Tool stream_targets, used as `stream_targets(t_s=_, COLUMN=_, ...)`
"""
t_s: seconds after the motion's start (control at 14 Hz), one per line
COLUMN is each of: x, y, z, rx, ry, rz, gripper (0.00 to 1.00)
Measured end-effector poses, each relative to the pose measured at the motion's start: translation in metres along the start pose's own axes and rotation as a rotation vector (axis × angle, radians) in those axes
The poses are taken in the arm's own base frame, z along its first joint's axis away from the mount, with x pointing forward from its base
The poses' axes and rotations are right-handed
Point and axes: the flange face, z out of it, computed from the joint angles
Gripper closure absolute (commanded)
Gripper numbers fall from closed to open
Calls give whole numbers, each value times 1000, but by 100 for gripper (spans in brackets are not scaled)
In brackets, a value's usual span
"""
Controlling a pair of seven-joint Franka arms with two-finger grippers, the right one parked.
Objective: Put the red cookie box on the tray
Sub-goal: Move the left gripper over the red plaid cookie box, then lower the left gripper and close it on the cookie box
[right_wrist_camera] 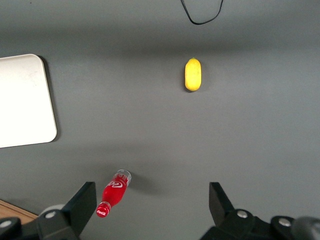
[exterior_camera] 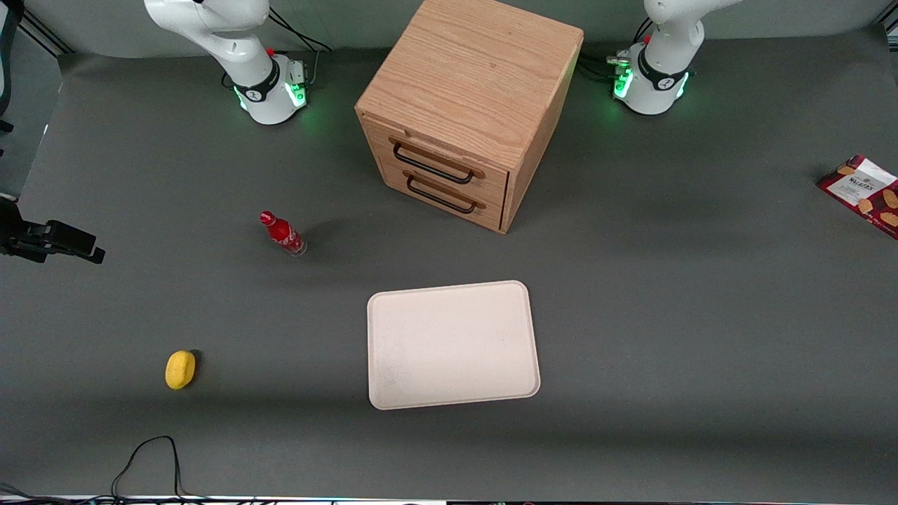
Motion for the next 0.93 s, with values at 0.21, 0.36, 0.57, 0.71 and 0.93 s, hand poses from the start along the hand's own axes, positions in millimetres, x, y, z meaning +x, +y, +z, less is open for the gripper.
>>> stream_targets(t_s=0.21, x=9, y=-107, z=25, rx=-10, ry=-23, rz=-175, gripper=0)
stream_targets(t_s=0.36, x=3, y=-173, z=39, rx=-11, ry=-19, rz=-280, gripper=0)
stream_targets(t_s=0.57, x=-22, y=-249, z=52, rx=-22, ry=-30, rz=-410, gripper=0)
stream_targets(t_s=0.71, x=-41, y=-287, z=59, rx=-29, ry=-39, rz=-477, gripper=0)
stream_targets(t_s=0.93, x=-58, y=-322, z=66, rx=-33, ry=-30, rz=-513, gripper=0)
